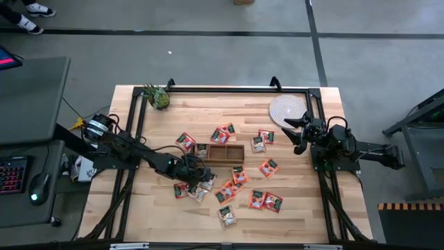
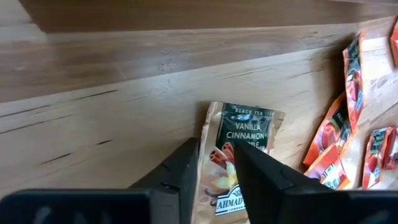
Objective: Pick & Place Tea
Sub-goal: Put the brown tea bag into the left section of the brown wooden organizer
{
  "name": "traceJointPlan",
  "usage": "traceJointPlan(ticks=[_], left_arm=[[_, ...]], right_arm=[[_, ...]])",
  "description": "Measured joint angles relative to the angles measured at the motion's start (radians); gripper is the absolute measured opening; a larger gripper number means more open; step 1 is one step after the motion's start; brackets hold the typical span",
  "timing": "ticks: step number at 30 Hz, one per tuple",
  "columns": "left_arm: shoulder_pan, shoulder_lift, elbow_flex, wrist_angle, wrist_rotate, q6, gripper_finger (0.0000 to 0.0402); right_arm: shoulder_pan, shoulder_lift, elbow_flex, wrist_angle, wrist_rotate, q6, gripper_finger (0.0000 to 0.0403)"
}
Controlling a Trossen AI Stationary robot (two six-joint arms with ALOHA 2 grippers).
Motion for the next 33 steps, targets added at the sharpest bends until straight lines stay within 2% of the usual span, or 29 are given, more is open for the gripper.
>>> traceJointPlan(ticks=[11,33], left_arm=[[-0.002,0.0,-0.001,-0.027,-0.003,0.011,0.0006],[-0.001,-0.002,-0.001,-0.026,-0.052,0.037,0.0]], right_arm=[[0.0,0.0,0.0,0.0,0.0,0.0,0.0224],[0.0,0.0,0.0,0.0,0.0,0.0,0.0225]])
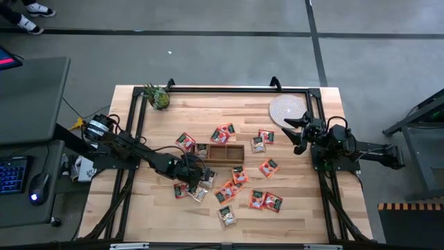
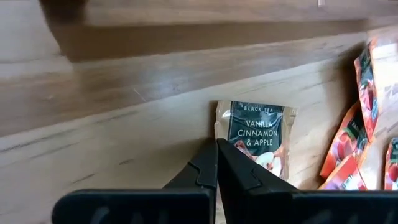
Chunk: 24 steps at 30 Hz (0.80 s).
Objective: Pick & Place Tea
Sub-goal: Put the brown tea bag into the left section of the brown wooden organizer
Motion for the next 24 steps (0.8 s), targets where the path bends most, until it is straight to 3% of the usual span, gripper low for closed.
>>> traceJointPlan(ticks=[24], left_arm=[[-0.024,-0.151,0.0,0.022,-0.063,0.114,0.0]], right_arm=[[0.0,0.0,0.0,0.0,0.0,0.0,0.0225]])
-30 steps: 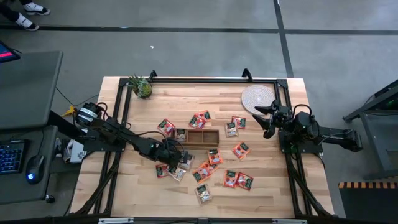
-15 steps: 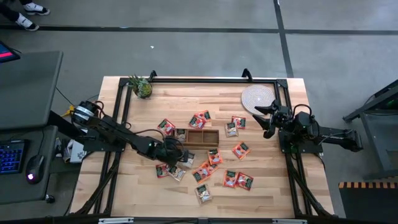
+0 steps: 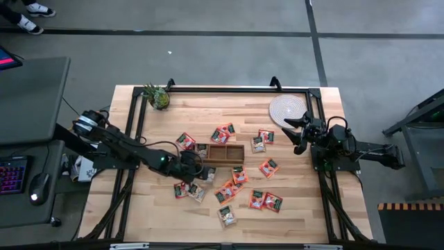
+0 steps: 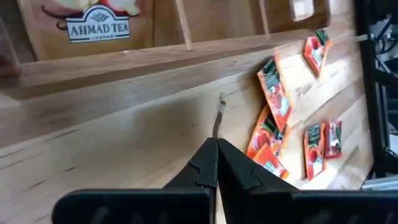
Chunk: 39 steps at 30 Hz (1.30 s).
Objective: Pick & Place Tea
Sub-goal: Put the brown tea bag into the left section of the brown wooden organizer
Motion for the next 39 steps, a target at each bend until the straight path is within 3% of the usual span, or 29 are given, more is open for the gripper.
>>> traceJointPlan(ticks=[12,23,31,39], left_arm=[[-0.033,-0.077,0.001,0.031,-0.104,0.15,0.0],[-0.063,-0.258,0.002,-0.131,-0.286,0.238,0.0],[-0.062,-0.322,0.002,-0.231,-0.291,0.266,0.0],[-0.062,-0.299,0.001,-0.244,-0.206,0.287,0.0]], right_arm=[[0.0,0.0,0.0,0.0,0.0,0.0,0.0224],[0.0,0.0,0.0,0.0,0.0,0.0,0.0225],[0.0,0.0,0.0,0.0,0.0,0.0,0.0224],[0.0,0.0,0.0,0.0,0.0,0.0,0.0225]])
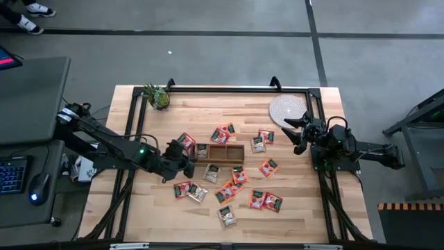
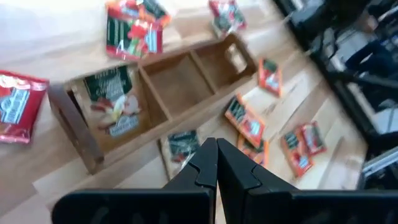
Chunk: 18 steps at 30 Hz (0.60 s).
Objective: Pick & Place Tea
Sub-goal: Put the brown tea bag into the left section of the brown wooden organizer
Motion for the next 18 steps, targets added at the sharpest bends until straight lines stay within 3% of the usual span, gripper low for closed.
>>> traceJointPlan(ticks=[10,18], left_arm=[[0.0,0.044,0.0,0.082,0.119,0.15,0.0],[0.0,0.153,0.0,0.123,0.151,0.027,0.0]], right_arm=[[0.0,0.0,0.0,0.0,0.0,0.0,0.0224],[0.0,0.0,0.0,0.0,0.0,0.0,0.0225]])
